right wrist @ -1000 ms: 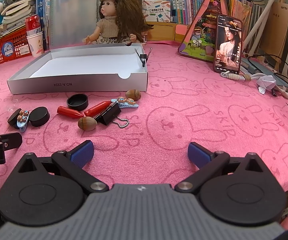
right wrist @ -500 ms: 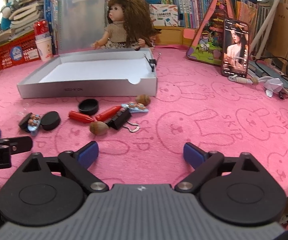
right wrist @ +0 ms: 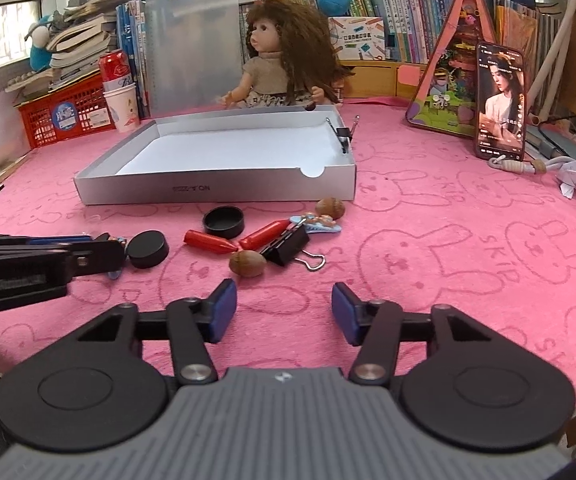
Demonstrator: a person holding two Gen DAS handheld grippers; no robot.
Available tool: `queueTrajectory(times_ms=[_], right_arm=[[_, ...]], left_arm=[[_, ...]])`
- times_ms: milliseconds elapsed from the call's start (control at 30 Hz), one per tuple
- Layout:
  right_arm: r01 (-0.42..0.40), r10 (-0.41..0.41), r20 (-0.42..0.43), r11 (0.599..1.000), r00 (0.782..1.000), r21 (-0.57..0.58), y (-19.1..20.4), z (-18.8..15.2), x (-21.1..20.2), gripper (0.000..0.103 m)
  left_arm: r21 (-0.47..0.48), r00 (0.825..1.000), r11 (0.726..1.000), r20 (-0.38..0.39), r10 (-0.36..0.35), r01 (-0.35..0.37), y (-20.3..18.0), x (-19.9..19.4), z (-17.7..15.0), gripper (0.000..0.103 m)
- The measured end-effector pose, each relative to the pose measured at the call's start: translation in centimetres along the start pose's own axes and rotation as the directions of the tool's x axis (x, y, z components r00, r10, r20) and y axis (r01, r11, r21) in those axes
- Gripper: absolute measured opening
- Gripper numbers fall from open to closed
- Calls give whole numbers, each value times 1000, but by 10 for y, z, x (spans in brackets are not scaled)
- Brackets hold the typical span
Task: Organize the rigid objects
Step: 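Grasp the blue beaded hair clip with the left tool while the right tool grasps the brown acorn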
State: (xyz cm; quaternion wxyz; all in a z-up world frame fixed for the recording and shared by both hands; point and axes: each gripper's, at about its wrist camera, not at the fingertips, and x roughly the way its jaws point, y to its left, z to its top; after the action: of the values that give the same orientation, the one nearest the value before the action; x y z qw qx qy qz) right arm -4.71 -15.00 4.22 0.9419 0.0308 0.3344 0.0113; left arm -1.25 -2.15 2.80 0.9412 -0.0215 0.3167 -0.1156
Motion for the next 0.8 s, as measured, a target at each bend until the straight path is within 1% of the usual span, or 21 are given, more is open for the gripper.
queueTrajectory(times_ms=[267, 367, 667, 733, 767, 800], right_arm=[[-26, 26, 12, 1000, 1000, -10, 3, 2, -1, 53], [-33, 33, 12, 999, 999, -13, 5, 2, -1, 52], [-41, 41, 6, 999, 999, -16, 10, 2, 3, 51], [-40, 41, 7, 999, 999, -16, 11, 3, 3, 50], [-41, 41, 8, 999, 999, -16, 11, 3, 3, 50], [-43, 43, 8, 999, 999, -16, 11, 3, 4, 49]], left_arm=[[-8, 998, 998, -9, 62, -62, 3, 19, 0, 22], [-3, 998, 998, -17, 59, -59, 5, 26, 1, 23], [26, 998, 997, 9, 70, -70, 3, 36, 5, 23], [31, 997, 996, 12, 77, -78, 2, 35, 5, 21], [38, 996, 996, 18, 84, -84, 2, 34, 4, 16], [44, 996, 995, 25, 85, -86, 1, 32, 3, 16]])
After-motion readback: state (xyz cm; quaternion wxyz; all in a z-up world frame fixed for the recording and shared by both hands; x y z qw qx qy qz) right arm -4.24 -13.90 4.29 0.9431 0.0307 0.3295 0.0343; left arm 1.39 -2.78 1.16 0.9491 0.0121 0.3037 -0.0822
